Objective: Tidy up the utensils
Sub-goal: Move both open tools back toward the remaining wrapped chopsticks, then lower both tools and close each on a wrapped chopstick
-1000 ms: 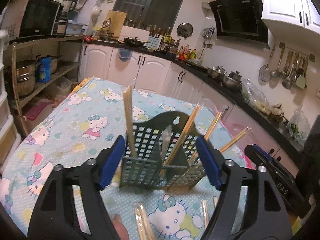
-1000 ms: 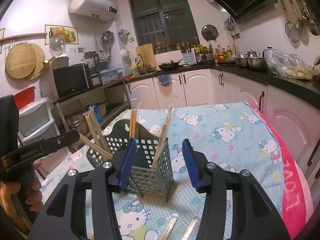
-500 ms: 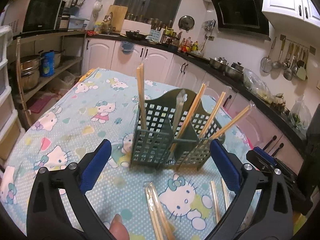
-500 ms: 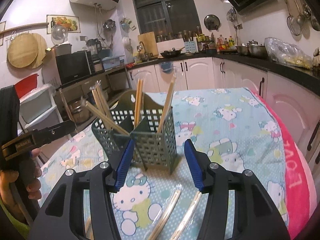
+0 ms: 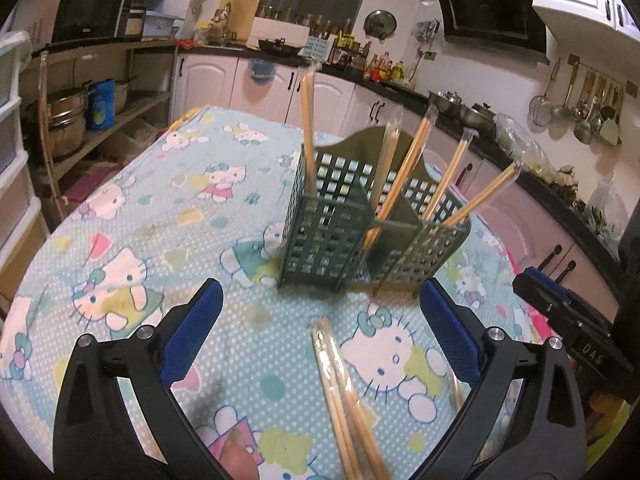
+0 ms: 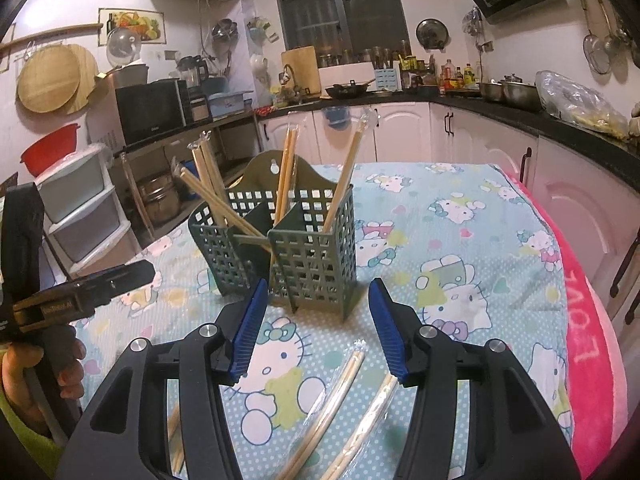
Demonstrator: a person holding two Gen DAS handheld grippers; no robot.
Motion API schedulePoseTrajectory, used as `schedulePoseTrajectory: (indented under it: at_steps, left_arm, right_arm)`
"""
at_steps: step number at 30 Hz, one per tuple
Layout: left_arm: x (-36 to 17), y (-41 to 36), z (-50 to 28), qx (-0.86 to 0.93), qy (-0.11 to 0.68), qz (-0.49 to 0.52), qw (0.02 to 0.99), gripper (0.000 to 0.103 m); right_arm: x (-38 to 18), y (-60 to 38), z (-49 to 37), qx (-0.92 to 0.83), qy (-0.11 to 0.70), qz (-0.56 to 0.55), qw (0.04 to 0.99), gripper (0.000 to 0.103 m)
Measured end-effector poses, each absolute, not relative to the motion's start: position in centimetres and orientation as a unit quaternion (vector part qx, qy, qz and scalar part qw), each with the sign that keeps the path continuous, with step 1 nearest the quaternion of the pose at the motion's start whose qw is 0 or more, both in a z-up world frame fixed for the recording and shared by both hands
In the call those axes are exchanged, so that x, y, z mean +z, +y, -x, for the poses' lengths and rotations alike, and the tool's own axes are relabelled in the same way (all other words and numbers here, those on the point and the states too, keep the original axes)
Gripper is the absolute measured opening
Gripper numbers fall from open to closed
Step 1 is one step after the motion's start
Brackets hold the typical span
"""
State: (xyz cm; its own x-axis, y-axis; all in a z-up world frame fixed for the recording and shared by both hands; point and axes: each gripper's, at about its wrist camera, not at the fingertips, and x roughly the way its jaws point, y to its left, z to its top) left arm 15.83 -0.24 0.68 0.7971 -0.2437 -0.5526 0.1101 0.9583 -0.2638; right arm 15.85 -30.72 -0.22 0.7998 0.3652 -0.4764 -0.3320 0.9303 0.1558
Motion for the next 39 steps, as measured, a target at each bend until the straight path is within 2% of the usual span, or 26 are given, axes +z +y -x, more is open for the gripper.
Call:
schedulePoseTrajectory:
  at_steps: [2,5,6,7,10,13,18,28,39]
  left_arm:
    - [0.3,-0.2,-15.7,-0.095,0.310,0.108,0.940,0.090]
    - [-0.3,-0.2,-15.4,-0.094,0.318,0.106,0.938,0.083]
    - [-0.6,-0.2,-15.3,-0.093,0.322,0.105,0.936,0.078]
    - [-0.9,-0.3,-15.3,-0.094,0.327,0.104,0.935,0.066]
    - [-2.0,-0.3,-15.2,-0.094,0.345,0.103,0.928,0.047]
    - [-3.0,-0.4,-15.0,-0.101,0.364,0.103,0.920,0.033]
    - [-4.3,-0.6,-14.8,-0.119,0.387,0.109,0.908,0.028]
    - [-6.6,-2.0,-15.4,-0.132,0.421,0.086,0.893,0.026]
    - [-7.2,-2.3,-17.2,-0.112,0.438,0.067,0.889,0.020]
  right_arm:
    - [-0.4,-30.6,-15.8,0.185,0.262,-0.029,0.947,0.051]
    - [-0.8,-30.6,-15.7,0.185,0.268,-0.026,0.945,0.051]
    - [-1.0,-30.6,-15.7,0.186,0.271,-0.026,0.944,0.051]
    - [-1.2,-30.6,-15.7,0.187,0.275,-0.025,0.943,0.051]
    - [-1.8,-30.5,-15.7,0.186,0.286,-0.022,0.940,0.051]
    - [-2.5,-30.4,-15.8,0.186,0.299,-0.020,0.936,0.051]
    - [-3.8,-30.3,-16.0,0.185,0.321,-0.016,0.929,0.050]
    - [-5.8,-30.2,-16.7,0.185,0.356,-0.015,0.916,0.050]
    - [-7.7,-29.9,-18.9,0.187,0.398,-0.013,0.898,0.048]
